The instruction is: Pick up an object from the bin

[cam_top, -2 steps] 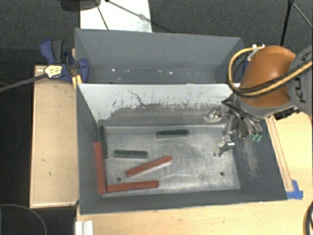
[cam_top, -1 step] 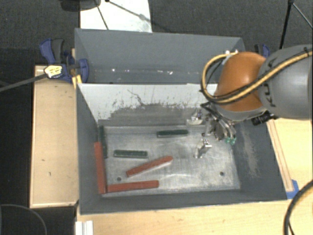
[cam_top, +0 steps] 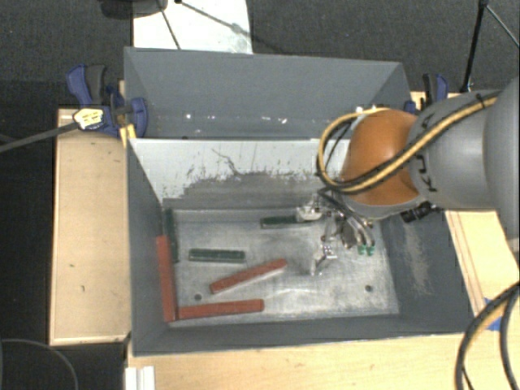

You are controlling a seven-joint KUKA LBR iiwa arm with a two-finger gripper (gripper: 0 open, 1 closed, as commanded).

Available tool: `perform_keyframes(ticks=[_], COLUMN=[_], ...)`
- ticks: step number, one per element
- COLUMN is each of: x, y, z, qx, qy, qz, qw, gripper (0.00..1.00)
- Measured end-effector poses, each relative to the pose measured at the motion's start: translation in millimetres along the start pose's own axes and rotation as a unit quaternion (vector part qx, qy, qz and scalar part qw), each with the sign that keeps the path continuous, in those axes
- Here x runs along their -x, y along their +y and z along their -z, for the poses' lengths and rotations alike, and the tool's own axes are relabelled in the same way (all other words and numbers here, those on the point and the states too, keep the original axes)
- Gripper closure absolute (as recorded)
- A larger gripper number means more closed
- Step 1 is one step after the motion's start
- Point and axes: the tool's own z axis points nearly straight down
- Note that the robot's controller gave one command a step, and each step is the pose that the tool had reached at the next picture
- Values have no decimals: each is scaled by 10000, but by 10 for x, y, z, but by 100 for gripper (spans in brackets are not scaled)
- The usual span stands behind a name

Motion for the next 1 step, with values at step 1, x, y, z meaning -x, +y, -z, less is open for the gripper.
perform_keyframes(ticks=[1], x=[239], y=[269], z=[-55], qx=[-25], qy=[-41], qz=[698], qw=[9976], gripper=[0])
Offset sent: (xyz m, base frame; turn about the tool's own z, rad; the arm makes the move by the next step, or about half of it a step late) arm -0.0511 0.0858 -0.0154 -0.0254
